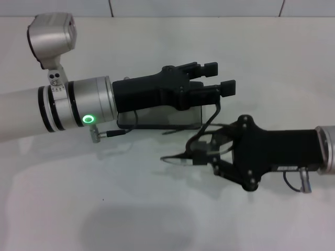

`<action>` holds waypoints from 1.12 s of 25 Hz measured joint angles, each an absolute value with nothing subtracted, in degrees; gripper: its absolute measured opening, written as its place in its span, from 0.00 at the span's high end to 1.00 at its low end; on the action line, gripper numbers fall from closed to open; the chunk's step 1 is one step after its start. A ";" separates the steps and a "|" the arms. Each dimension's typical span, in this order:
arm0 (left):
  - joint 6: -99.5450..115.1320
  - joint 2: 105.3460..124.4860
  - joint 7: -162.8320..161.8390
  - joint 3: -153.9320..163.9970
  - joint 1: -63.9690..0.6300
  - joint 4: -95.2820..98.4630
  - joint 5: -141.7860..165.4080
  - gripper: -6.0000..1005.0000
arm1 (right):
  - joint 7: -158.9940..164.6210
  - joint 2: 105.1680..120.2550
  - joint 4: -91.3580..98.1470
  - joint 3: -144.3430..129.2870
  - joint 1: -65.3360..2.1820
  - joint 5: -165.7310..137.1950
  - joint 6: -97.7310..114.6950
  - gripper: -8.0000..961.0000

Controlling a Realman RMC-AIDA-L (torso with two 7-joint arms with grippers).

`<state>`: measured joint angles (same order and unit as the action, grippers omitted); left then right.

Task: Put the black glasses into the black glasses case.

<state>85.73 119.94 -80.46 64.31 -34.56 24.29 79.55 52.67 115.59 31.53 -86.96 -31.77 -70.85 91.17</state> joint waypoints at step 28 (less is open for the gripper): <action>85.15 119.19 -76.12 52.87 -28.85 24.72 73.73 0.17 | 51.99 116.16 52.53 -99.03 -21.16 -72.11 57.53 0.87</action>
